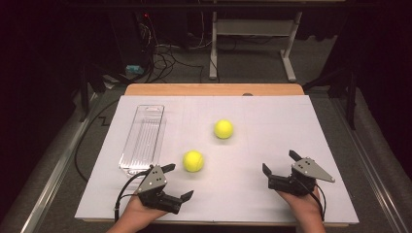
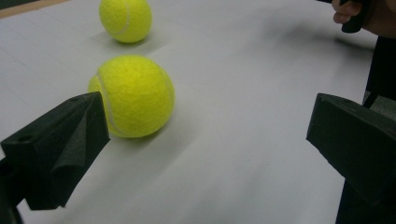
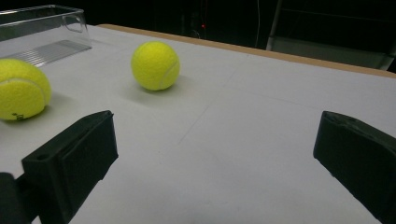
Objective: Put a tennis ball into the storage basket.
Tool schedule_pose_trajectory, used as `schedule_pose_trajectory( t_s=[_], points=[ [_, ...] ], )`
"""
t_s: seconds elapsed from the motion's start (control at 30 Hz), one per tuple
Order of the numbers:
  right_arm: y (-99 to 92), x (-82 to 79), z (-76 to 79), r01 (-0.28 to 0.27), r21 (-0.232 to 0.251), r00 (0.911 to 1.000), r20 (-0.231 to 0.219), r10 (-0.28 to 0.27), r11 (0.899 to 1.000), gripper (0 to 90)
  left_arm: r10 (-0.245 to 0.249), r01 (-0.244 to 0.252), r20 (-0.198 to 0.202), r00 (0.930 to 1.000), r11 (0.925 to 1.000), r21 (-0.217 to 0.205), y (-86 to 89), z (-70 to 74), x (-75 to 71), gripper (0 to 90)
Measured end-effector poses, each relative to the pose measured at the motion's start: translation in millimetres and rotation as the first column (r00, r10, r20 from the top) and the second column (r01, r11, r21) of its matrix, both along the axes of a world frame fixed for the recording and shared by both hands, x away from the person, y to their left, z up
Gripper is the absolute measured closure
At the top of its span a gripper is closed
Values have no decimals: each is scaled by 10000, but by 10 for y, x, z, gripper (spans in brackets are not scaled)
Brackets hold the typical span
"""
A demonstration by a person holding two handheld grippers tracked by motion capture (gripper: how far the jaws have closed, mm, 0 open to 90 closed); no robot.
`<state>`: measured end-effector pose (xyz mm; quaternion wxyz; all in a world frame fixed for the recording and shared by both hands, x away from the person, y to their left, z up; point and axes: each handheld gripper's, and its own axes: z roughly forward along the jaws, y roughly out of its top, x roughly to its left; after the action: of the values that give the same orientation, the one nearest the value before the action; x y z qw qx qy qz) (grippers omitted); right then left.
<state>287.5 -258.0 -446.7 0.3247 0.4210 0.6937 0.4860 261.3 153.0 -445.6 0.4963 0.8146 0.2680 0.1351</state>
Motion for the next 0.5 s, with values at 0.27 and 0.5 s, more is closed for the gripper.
schedule_pose_trajectory(
  t_s=[0.27, 0.5],
  points=[
    [4, 1, -3, -16, -11, 10000, -19, 16, 10000, 0, 69, -52, -475, 9988, 9993, 366, -41, -45, 36, 3],
    [12, 4, -11, -44, -17, 10000, -59, 44, 10000, 0, 122, -60, -871, 9961, 9975, 707, -73, -90, 62, 2]
  ],
)
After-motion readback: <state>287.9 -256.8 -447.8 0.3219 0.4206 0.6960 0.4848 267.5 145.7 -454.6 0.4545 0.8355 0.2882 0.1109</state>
